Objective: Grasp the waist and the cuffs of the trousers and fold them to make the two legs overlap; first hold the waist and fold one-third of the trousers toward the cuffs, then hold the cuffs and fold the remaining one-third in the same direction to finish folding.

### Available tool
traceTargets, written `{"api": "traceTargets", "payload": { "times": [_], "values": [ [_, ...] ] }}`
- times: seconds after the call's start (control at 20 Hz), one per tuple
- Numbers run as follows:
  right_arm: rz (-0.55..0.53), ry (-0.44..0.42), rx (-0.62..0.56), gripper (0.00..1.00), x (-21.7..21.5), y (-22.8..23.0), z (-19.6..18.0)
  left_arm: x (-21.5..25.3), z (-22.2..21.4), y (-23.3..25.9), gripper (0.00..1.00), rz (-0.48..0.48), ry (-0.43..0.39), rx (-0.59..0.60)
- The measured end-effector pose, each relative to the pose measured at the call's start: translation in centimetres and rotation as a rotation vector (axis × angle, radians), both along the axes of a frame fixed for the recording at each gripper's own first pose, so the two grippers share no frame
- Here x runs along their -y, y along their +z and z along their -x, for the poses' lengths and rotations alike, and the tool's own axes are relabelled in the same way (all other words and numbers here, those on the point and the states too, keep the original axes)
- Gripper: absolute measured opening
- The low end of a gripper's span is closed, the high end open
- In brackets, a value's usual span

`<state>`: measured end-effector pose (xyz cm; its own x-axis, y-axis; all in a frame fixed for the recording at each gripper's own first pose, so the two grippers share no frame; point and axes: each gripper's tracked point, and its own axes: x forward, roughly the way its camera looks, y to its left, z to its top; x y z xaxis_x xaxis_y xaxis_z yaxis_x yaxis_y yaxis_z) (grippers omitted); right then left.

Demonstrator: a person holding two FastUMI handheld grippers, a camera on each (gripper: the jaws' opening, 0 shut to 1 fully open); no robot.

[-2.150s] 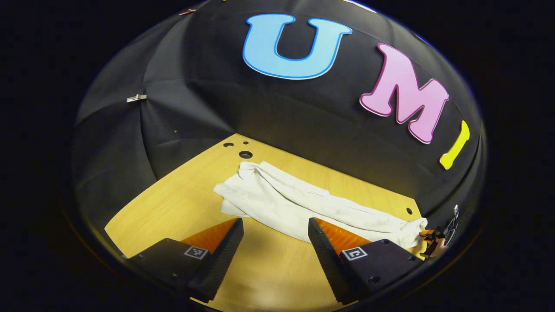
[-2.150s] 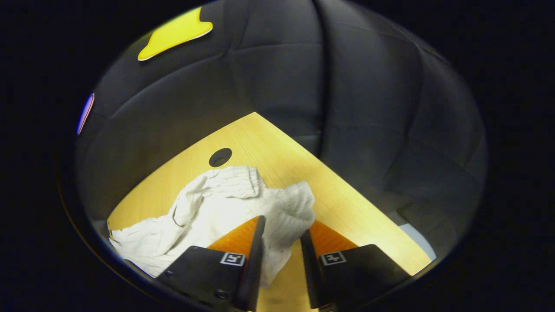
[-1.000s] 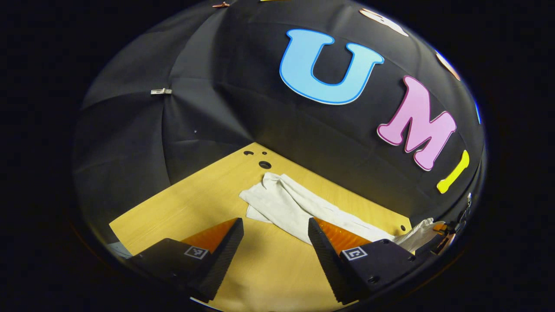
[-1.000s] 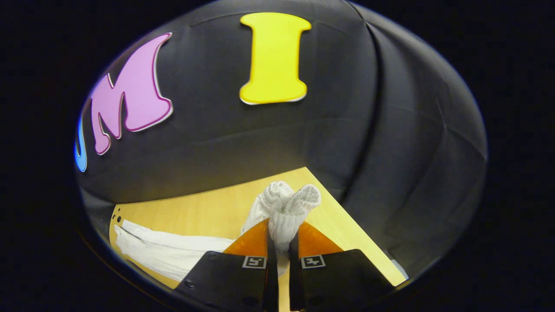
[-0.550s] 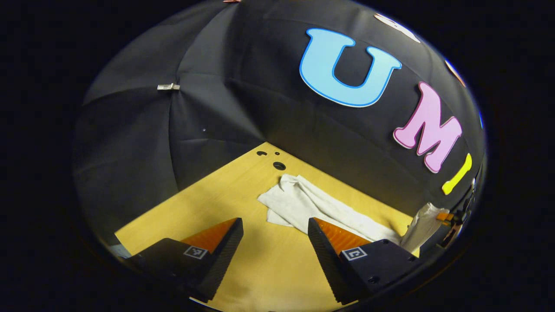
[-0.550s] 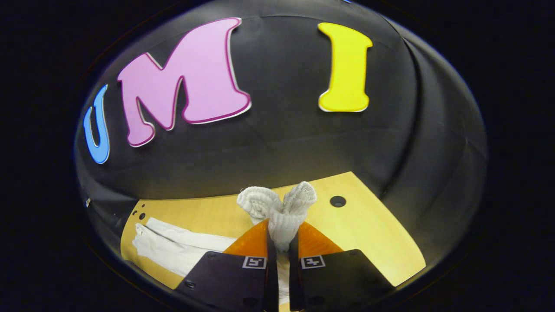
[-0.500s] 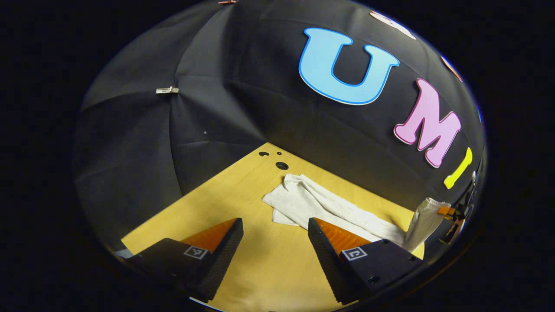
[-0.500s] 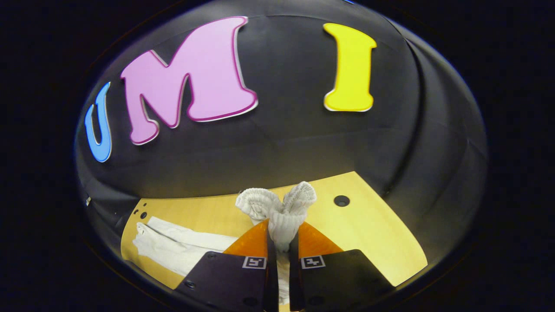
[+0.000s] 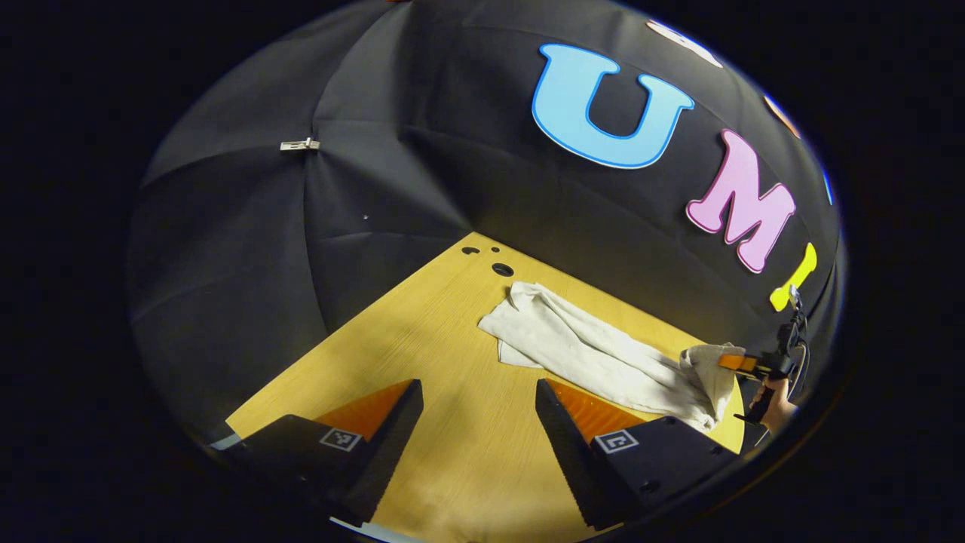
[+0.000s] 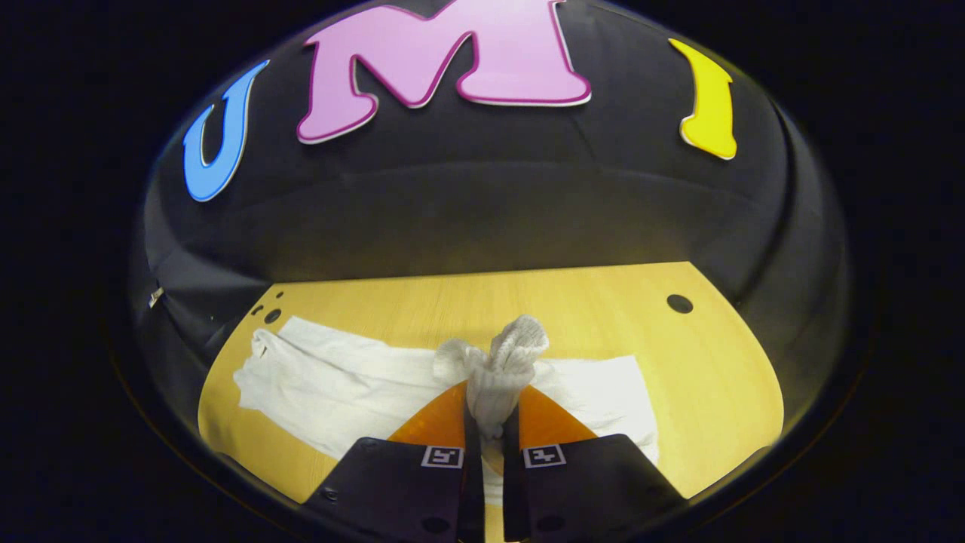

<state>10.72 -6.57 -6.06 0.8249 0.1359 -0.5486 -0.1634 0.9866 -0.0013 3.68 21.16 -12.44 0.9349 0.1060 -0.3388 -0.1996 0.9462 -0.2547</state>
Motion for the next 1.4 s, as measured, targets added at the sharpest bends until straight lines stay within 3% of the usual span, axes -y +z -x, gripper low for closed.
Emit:
{"api": "traceTargets", "payload": {
  "times": [0.1, 0.15, 0.2, 0.35, 0.4, 0.45, 0.5, 0.6, 0.7, 0.75, 0.85, 1.1, 1.2, 1.3, 1.35, 1.4],
  "values": [
    [0.016, 0.019, -0.040, 0.14, -0.3, -1.0, 0.8, 0.2, 0.0, -1.0, 0.92, -0.004, -0.009, -0.016],
    [0.024, 0.030, -0.057, 0.05, -0.6, -1.8, 1.1, 0.4, -0.1, -1.4, 0.96, 0.001, -0.013, -0.020],
    [0.035, 0.040, -0.068, 0.18, -0.8, -2.2, 1.5, 0.7, -0.2, -1.7, 0.96, 0.010, -0.017, -0.024],
    [0.051, 0.058, -0.113, 0.29, -2.0, -4.0, 2.7, 2.1, -1.1, -2.5, 0.96, 0.049, -0.043, -0.028],
    [0.044, 0.067, -0.130, 0.30, -2.8, -4.9, 3.4, 2.5, -1.3, -2.5, 0.96, 0.056, -0.053, -0.027],
    [0.029, 0.083, -0.143, 0.22, -3.5, -5.0, 3.9, 2.9, -1.7, -2.6, 0.96, 0.057, -0.060, -0.026],
    [0.017, 0.097, -0.153, 0.45, -4.1, -5.1, 4.5, 3.2, -2.1, -2.6, 1.00, 0.057, -0.065, -0.026],
    [-0.009, 0.127, -0.162, 0.70, -5.5, -5.0, 5.6, 4.1, -2.9, -2.3, 0.96, 0.055, -0.078, -0.025],
    [-0.038, 0.161, -0.168, 0.72, -6.3, -4.7, 7.3, 4.7, -3.8, -2.0, 0.96, 0.048, -0.085, -0.021],
    [-0.047, 0.171, -0.167, 0.84, -6.5, -4.4, 8.2, 4.9, -4.4, -2.0, 0.96, 0.049, -0.082, -0.020],
    [-0.052, 0.177, -0.150, 0.99, -6.1, -3.3, 9.6, 5.2, -5.8, -1.7, 0.96, 0.062, -0.068, -0.012],
    [-0.095, 0.122, -0.111, 0.99, -2.7, -1.0, 14.1, 4.9, -11.1, -2.2, 0.96, 0.169, 0.014, -0.022],
    [-0.073, 0.102, -0.092, 0.99, -0.1, -0.1, 16.3, 4.8, -13.6, -2.8, 0.92, 0.148, 0.026, -0.036],
    [-0.063, 0.091, -0.117, 0.99, 2.4, -0.2, 18.8, 5.3, -15.9, -3.1, 0.96, 0.133, 0.026, -0.049],
    [-0.054, 0.087, -0.141, 0.99, 3.5, -0.5, 20.2, 5.7, -17.0, -3.1, 0.92, 0.128, 0.026, -0.045],
    [-0.048, 0.080, -0.162, 0.99, 4.5, -0.6, 21.3, 5.7, -18.0, -3.3, 0.96, 0.111, 0.038, -0.046]
  ]
}}
